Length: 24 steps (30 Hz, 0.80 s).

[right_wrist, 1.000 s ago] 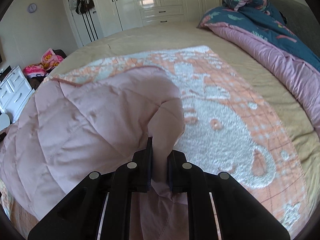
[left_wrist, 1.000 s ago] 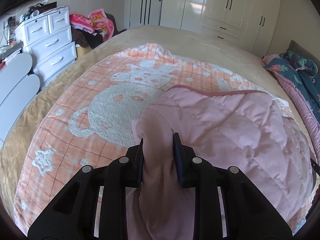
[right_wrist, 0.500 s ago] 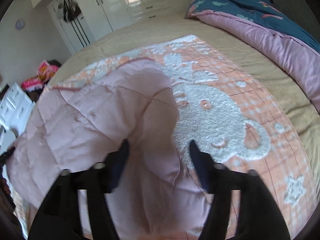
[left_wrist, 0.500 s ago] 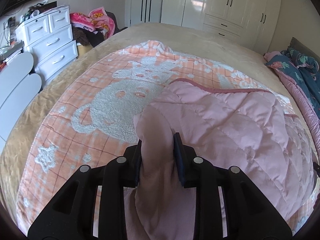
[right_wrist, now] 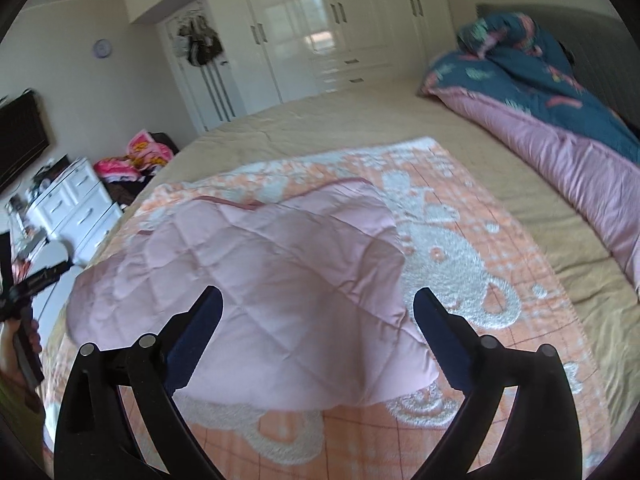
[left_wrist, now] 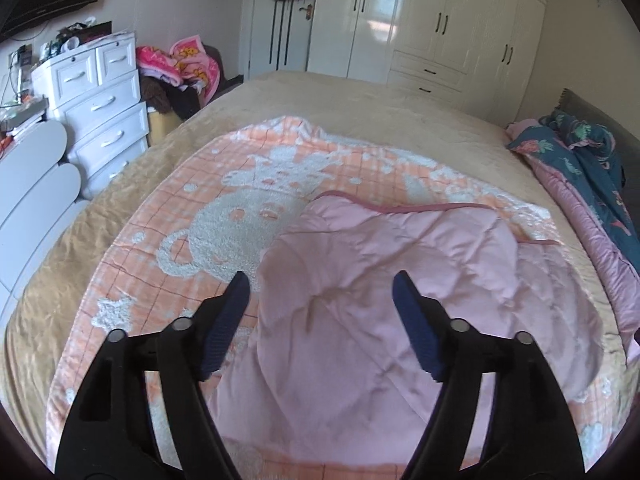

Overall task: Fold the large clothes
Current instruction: 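Open both tools and pull back from the folded pink jacket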

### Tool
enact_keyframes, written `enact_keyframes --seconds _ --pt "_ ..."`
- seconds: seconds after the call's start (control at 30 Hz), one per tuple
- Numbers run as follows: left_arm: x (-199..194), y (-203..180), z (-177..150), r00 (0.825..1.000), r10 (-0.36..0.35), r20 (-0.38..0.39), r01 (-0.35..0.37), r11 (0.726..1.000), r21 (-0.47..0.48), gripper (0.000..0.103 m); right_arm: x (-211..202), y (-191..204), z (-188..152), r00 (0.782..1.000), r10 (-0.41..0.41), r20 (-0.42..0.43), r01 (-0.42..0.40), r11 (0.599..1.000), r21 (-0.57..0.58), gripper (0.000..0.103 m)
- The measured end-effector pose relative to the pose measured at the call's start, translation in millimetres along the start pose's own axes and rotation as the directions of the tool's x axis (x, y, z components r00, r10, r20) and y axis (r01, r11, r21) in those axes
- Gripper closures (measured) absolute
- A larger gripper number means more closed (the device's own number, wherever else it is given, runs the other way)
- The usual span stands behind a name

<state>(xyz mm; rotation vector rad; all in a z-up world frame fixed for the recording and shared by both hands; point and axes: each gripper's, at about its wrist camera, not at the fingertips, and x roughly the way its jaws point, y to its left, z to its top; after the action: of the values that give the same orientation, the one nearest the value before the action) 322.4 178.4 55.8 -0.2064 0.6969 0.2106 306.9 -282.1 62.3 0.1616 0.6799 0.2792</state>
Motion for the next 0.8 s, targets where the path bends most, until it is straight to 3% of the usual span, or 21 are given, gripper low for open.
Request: enact_keyframes --seconds 0.2,0.5,0.8 --pt "-39 -7 -6 0.999 -0.035 0.031 0.034 0.999 0.014 0.009 -40 17 -4 0.998 0.017 0.060 -0.012 0.997 -0.074 0.004" --pt "-86 -15 -22 0.995 -0.067 0.071 0.064 0.997 0.045 0.009 -78 27 -10 0.994 0.015 0.109 -0.002 0.993 -0.122 0.004" --pt "-101 -17 -46 0.997 -0.065 0.043 0.062 0.997 0.053 0.009 -97 29 -26 0.993 0.029 0.115 -0.017 0.994 -0.111 0.004"
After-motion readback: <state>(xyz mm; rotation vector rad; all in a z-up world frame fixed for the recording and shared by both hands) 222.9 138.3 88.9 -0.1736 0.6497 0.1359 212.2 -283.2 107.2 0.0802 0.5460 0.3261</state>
